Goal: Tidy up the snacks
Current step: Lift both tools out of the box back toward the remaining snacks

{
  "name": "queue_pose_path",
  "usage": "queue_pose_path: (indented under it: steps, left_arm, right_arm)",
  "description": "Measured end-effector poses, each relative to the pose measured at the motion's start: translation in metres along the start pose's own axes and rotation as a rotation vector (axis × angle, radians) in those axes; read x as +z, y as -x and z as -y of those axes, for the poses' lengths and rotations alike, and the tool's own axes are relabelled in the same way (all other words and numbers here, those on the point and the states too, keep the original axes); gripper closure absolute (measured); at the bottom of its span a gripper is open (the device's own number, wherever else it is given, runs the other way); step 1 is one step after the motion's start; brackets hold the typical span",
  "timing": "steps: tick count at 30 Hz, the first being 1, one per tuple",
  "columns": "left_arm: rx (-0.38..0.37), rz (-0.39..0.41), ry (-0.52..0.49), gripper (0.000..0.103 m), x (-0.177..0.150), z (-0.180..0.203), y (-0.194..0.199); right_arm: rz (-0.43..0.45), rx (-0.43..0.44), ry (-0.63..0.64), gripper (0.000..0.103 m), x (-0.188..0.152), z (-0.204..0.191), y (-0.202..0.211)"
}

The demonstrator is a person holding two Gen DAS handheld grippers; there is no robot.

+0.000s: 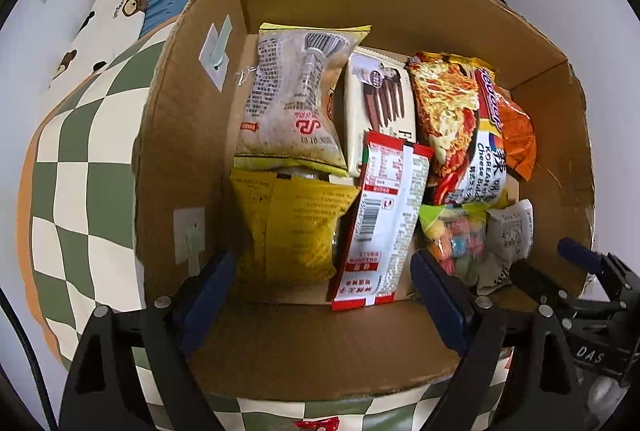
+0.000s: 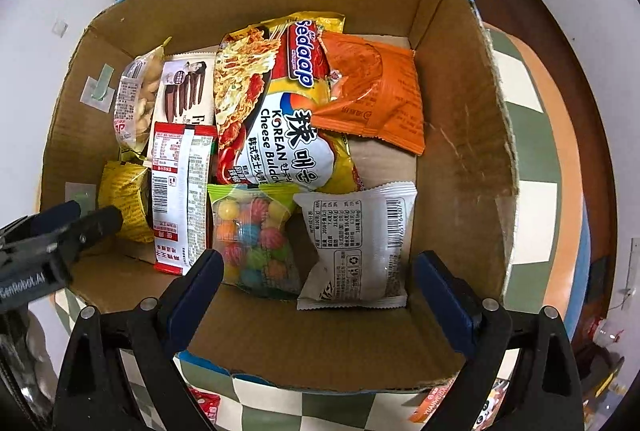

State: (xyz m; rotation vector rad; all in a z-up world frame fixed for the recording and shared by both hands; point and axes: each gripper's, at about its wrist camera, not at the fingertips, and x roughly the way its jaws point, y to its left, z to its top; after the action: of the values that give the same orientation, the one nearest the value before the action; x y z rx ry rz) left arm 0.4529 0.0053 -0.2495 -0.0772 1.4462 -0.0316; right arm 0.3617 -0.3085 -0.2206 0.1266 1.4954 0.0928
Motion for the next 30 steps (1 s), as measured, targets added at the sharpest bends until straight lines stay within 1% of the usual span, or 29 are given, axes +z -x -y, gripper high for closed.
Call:
queue_pose_path:
  steps: [4, 8, 12, 16, 21, 30]
  left_arm:
    - [0.014, 0.033, -0.012, 0.013, -0.01, 0.005, 0.009]
    - [0.003, 0.09, -0.013, 0.013, -0.022, 0.009, 0.025]
    - [0.016, 0.189, -0.025, 0.013, -0.039, 0.013, 0.051]
    - [0.027, 0.269, -0.042, 0.013, -0.054, 0.018, 0.078]
    - [0.019, 0.344, -0.049, 0.013, -0.073, 0.022, 0.111]
    - [0.031, 0.47, -0.065, 0.013, -0.114, 0.03, 0.165]
  right_arm:
    - [0.027, -0.015, 0.002, 0.005, -0.006, -0.003, 0.01]
    - [0.068, 0.005, -0.002, 0.005, -0.016, -0.006, 0.026]
    - [0.125, -0.016, 0.018, 0.005, -0.026, -0.009, 0.05]
    - [0.182, -0.022, 0.03, 0.005, -0.038, -0.011, 0.074]
    - [0.255, -0.018, 0.036, 0.005, -0.056, -0.013, 0.104]
    - [0.386, -0.003, 0.046, 0.005, -0.098, -0.018, 0.163]
